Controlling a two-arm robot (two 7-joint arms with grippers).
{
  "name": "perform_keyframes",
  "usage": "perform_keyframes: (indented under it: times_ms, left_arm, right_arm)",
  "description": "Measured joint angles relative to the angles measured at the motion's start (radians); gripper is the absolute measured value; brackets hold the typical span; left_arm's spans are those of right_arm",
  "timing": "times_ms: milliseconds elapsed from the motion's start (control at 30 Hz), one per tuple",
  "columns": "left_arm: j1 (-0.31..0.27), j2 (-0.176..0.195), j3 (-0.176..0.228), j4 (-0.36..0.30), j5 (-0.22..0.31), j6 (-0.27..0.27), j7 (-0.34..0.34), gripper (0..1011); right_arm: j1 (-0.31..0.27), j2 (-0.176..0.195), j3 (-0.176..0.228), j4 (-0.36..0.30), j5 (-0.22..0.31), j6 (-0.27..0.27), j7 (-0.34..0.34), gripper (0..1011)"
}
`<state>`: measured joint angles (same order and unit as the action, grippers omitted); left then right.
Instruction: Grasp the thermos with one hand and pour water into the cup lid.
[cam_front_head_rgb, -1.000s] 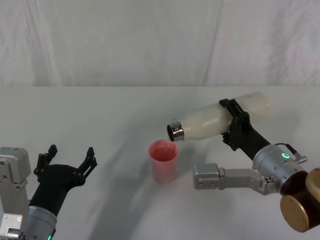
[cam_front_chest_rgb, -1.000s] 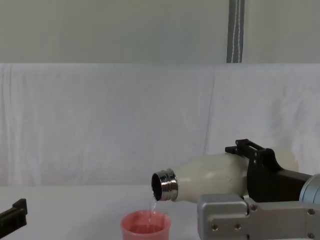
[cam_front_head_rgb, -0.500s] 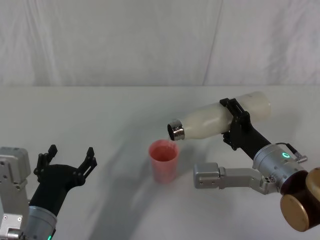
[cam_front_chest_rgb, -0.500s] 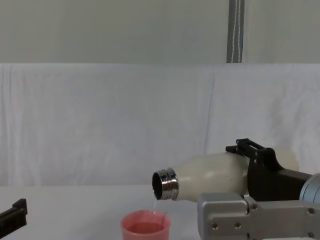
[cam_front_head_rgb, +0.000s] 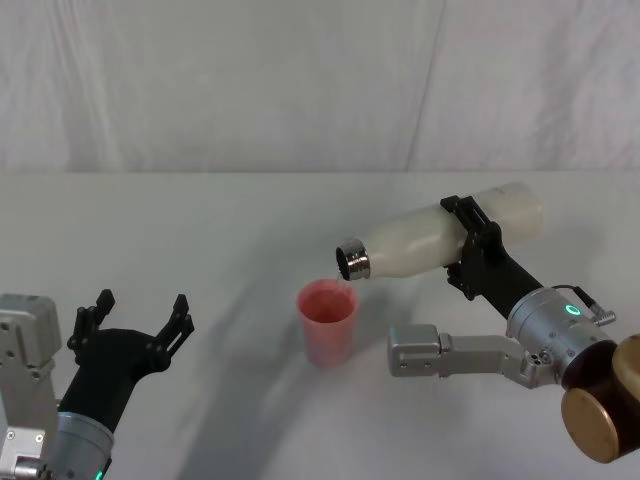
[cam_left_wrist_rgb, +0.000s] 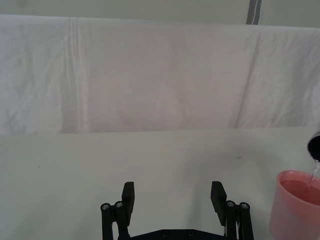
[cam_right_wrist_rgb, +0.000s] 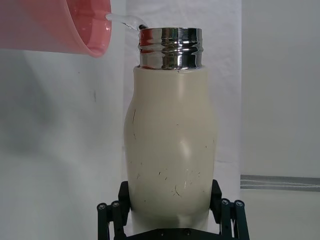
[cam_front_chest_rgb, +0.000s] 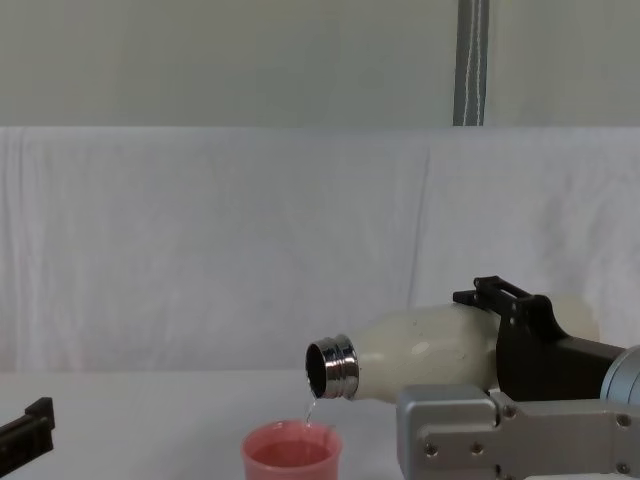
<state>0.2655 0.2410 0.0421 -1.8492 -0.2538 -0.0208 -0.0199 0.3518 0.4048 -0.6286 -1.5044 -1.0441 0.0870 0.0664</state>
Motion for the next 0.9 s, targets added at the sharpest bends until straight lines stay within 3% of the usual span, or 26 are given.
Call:
perform_keyframes:
  times_ms: [467,900]
  left_arm:
    - [0.000,0.000,0.000,0.000,0.000,0.000,0.000,1001]
    - [0.000,0.000,0.000,0.000,0.000,0.000,0.000,1001]
  right_arm:
    - [-0.006,-0.004,0.006,0.000,0.012,0.000,-0.003,951]
    - [-0.034,-0.032,0.045,0.000,0.101,-0.028,-0.014,951]
